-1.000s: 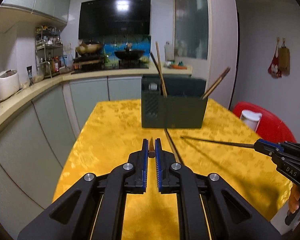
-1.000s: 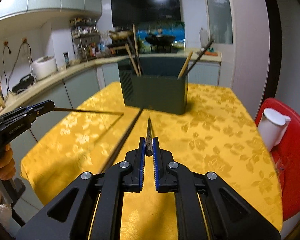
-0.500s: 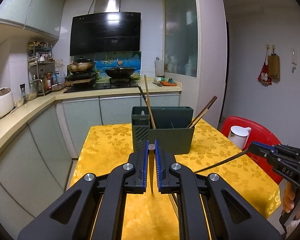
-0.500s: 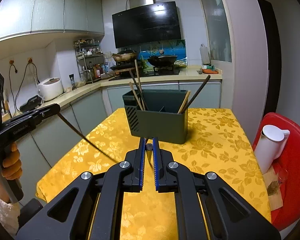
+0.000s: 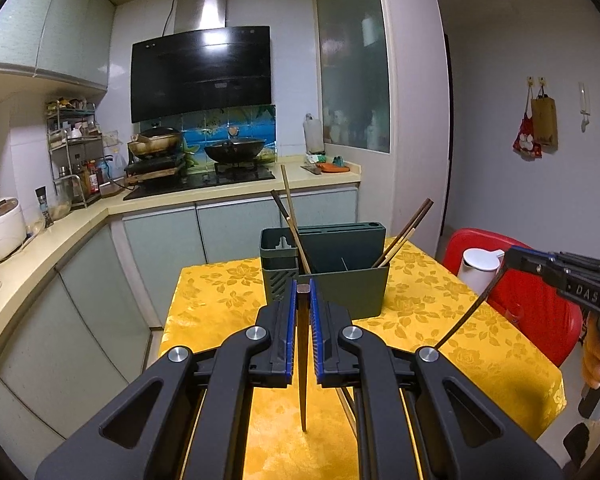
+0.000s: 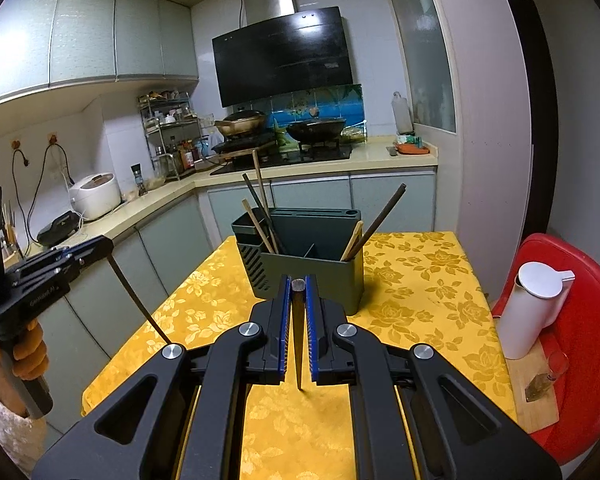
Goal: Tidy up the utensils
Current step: 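Lift both held chopsticks upright and carry them over the dark green holder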
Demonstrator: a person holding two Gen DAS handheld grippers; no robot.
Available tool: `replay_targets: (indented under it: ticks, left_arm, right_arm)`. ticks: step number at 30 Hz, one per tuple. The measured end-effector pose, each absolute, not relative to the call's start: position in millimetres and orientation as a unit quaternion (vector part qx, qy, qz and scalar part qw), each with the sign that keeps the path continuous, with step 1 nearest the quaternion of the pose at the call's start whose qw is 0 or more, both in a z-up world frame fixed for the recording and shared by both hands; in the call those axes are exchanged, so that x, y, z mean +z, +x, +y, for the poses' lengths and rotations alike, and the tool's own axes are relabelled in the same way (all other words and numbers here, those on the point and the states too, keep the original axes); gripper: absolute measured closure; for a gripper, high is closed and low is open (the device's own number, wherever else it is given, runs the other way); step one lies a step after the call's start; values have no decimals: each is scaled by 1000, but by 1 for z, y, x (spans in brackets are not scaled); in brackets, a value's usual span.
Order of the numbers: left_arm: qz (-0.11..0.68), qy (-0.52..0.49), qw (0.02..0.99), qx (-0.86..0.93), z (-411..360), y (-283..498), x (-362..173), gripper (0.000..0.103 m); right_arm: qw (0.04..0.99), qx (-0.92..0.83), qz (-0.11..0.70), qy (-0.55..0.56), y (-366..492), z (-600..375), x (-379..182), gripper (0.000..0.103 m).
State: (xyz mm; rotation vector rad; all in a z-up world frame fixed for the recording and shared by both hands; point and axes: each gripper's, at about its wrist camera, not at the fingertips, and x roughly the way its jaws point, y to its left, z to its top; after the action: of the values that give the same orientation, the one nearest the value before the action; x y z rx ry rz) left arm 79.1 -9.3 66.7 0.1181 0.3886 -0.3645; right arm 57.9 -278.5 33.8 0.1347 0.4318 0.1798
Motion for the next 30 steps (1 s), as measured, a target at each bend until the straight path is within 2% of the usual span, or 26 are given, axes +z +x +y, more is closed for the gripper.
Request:
replay_targets:
  ticks: [13,30]
  left_arm:
    - [218,67,954,-196,-19,115,85,97]
    - [174,65,959,-216,-66,189,169,97]
  right_arm:
    - [969,77,230,45,94,-283,64,95]
    - [978,80,193,-3,159,-276,141,95]
